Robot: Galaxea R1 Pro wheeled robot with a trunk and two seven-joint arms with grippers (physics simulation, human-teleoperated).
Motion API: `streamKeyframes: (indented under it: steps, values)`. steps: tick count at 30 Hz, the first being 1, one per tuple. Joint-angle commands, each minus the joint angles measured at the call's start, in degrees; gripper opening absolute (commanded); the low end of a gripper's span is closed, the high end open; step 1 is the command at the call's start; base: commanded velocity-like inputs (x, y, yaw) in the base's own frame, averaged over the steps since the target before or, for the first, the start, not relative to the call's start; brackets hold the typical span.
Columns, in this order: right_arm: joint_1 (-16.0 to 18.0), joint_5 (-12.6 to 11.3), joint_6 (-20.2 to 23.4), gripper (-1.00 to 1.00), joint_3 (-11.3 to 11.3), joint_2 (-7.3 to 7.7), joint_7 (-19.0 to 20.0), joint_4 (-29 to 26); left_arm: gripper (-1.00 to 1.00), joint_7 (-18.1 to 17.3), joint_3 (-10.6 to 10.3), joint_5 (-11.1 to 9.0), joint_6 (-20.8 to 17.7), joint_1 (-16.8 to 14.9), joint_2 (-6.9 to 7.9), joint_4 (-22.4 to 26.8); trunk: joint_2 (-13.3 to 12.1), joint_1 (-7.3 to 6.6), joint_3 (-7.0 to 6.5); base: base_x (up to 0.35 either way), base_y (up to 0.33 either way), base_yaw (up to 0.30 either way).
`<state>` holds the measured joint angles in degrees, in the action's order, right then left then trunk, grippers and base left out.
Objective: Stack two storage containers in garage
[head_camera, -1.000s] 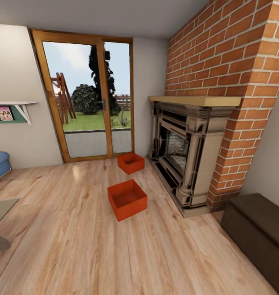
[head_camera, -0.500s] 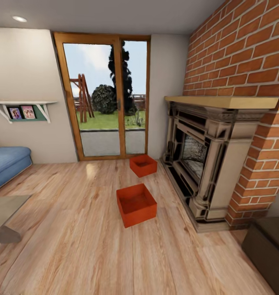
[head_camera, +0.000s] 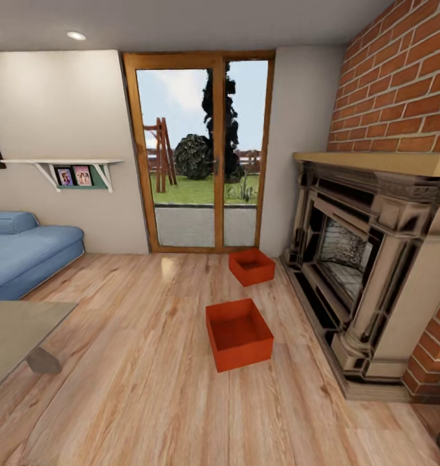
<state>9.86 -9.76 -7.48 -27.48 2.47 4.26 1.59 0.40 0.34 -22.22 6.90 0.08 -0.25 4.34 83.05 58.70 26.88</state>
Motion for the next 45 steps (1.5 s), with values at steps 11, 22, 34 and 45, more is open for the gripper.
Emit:
streamKeyframes:
  steps: [11, 22, 34, 45]
  values:
    - [0.07, -0.61, -0.34, 1.0, -0.38, -0.01, 0.31, 0.17, 1.0, 0.04, 0.02, -0.28, 0.05, -0.01, -0.02, 0.05, 0.03, 0.03, 0.05, 0.295, 0.138, 0.269]
    - [0.07, -0.58, -0.34, 1.0, -0.41, 0.03, 0.31, 0.17, 1.0, 0.04, 0.01, -0.28, -0.07, 0.01, -0.02, 0.05, 0.03, 0.03, 0.05, 0.303, 0.136, 0.249]
    - [0.07, -0.67, -0.26, 1.0, -0.61, 0.23, 0.31, 0.17, 1.0, 0.04, 0.1, -0.46, -0.48, 0.01, -0.02, 0.05, 0.03, 0.03, 0.05, 0.321, 0.01, 0.011]
    - [0.07, -0.6, -0.07, 1.0, -0.43, -0.12, 0.33, 0.17, 1.0, 0.04, 0.1, -0.46, -0.48, 0.01, -0.02, 0.05, 0.03, 0.03, 0.05, 0.321, 0.0, 0.002]
